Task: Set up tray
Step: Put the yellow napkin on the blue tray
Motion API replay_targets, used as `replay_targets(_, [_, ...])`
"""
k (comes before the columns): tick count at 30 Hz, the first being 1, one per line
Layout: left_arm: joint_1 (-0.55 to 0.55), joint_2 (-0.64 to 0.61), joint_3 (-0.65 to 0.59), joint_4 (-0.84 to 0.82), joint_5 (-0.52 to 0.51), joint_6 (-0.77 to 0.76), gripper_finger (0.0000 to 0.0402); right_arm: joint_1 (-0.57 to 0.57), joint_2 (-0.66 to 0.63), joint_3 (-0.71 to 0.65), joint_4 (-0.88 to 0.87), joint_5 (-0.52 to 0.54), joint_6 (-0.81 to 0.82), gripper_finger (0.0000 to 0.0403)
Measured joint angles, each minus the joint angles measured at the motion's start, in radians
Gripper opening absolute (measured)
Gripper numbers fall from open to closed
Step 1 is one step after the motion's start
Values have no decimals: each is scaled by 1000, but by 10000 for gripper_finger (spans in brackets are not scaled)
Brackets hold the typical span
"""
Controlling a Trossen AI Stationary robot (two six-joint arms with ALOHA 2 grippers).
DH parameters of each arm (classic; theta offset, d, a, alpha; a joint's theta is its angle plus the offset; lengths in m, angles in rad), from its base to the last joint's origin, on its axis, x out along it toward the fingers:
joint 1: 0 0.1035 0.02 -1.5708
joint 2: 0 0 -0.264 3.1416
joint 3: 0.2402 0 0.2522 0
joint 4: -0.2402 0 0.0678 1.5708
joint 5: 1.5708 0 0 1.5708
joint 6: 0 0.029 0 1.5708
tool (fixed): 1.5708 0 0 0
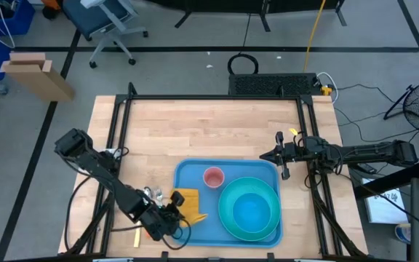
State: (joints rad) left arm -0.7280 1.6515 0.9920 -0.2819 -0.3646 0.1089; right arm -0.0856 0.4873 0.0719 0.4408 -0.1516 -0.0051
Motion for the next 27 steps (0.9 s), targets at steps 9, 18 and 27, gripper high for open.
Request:
replay_targets(9, [-4,-149,0,3,67,-84,90,0,0,0,-4,-1,-2,0])
replay_targets(18, [-13,-155,1,-68,92,-228,168,0,0,0,-4,-2,1,0])
replay_targets(27, [136,-160,0,-326,-19,-787,258,0,0,0,0,-2,2,0])
